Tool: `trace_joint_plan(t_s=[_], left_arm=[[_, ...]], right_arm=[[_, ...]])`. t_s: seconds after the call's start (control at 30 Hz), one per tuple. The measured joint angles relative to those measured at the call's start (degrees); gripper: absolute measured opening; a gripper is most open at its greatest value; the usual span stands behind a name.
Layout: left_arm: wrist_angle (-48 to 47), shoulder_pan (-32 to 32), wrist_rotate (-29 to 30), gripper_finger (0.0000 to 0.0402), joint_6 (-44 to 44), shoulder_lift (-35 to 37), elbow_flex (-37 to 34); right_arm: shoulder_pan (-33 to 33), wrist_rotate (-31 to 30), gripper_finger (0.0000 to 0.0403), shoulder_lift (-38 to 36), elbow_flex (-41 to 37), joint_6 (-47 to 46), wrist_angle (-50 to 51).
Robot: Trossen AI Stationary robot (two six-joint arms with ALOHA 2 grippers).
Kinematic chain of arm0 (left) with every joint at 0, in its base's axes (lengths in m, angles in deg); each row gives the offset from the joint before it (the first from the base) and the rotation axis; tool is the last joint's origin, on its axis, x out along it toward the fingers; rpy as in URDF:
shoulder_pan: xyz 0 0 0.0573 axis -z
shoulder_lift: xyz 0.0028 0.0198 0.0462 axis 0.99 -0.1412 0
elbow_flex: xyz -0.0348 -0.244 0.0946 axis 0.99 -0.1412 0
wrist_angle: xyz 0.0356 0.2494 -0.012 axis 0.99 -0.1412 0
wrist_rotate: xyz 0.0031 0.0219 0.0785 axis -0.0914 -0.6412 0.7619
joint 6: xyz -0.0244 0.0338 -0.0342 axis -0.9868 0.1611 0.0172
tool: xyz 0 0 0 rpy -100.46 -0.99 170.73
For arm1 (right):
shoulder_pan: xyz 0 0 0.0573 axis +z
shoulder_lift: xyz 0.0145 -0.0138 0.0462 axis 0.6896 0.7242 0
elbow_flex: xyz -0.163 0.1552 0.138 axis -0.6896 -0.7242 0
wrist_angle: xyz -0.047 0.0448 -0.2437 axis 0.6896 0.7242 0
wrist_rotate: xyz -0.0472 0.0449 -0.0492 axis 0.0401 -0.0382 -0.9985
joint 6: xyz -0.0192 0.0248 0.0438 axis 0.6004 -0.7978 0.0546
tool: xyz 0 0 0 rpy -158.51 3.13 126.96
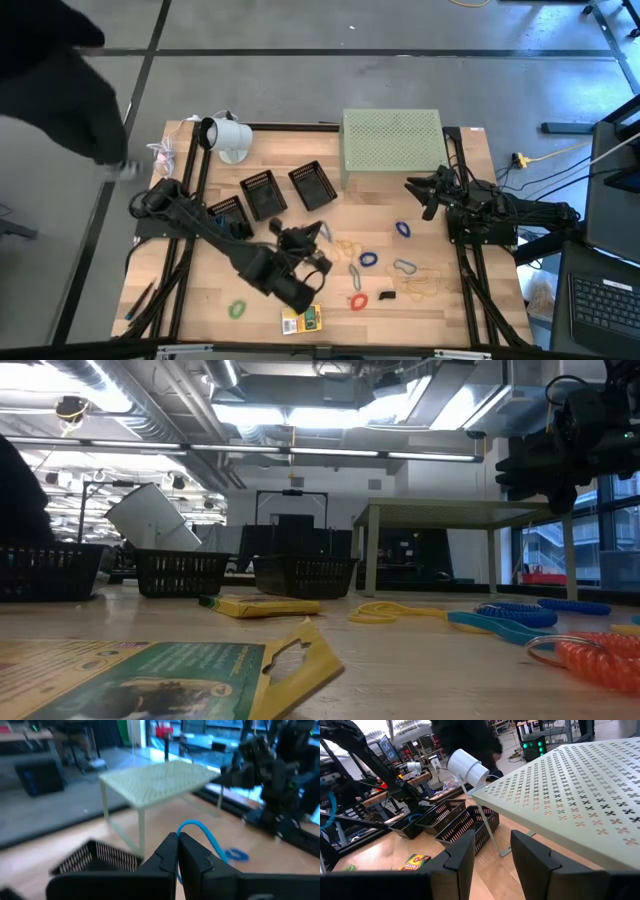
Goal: Pick & Place Office Desk Supplies
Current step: Put the blue rubber band into the left black basket
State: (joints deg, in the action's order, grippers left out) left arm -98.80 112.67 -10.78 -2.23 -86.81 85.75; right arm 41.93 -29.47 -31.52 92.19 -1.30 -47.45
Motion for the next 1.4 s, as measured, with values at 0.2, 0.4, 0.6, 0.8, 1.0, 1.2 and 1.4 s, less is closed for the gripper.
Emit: trace_joint_plan(t_s=[0.2, 0.4, 0.6, 0.8, 1.0, 1.2, 1.4], left_arm=[[15.43, -4.48, -0.03, 0.0002, 15.75, 0.0, 0.0], [27.06, -6.92, -3.64, 0.0002, 29.01, 0.0, 0.0], [31.57, -7.34, -6.91, 0.0002, 35.11, 0.04, 0.0], [24.08, -7.19, -16.97, 0.0002, 27.54, 0.07, 0.0], [2.27, -7.41, -32.11, 0.0003, 5.58, 0.07, 0.0], [-25.59, -7.74, -50.98, 0.0003, -17.97, 1.24, 0.0], [-49.04, -5.47, -63.97, 0.0003, -32.63, 3.13, -0.11]], right_arm=[[0.0, 0.01, 0.0131, 0.0, 0.0, 0.0, -0.01], [0.0, 0.0, 0.0131, 0.0, 0.0, 0.02, -0.01], [0.0, 0.0, 0.0131, 0.0, 0.0, 0.01, -0.01], [0.0, 0.02, 0.0131, 0.0, 0.0, 0.01, 0.0], [0.0, 0.02, 0.0131, 0.0, 0.0, 0.02, 0.01], [0.0, 0.02, 0.0131, 0.0, 0.0, 0.0, -0.01], [0.0, 0.0, 0.0131, 0.0, 0.0, 0.0, -0.01]])
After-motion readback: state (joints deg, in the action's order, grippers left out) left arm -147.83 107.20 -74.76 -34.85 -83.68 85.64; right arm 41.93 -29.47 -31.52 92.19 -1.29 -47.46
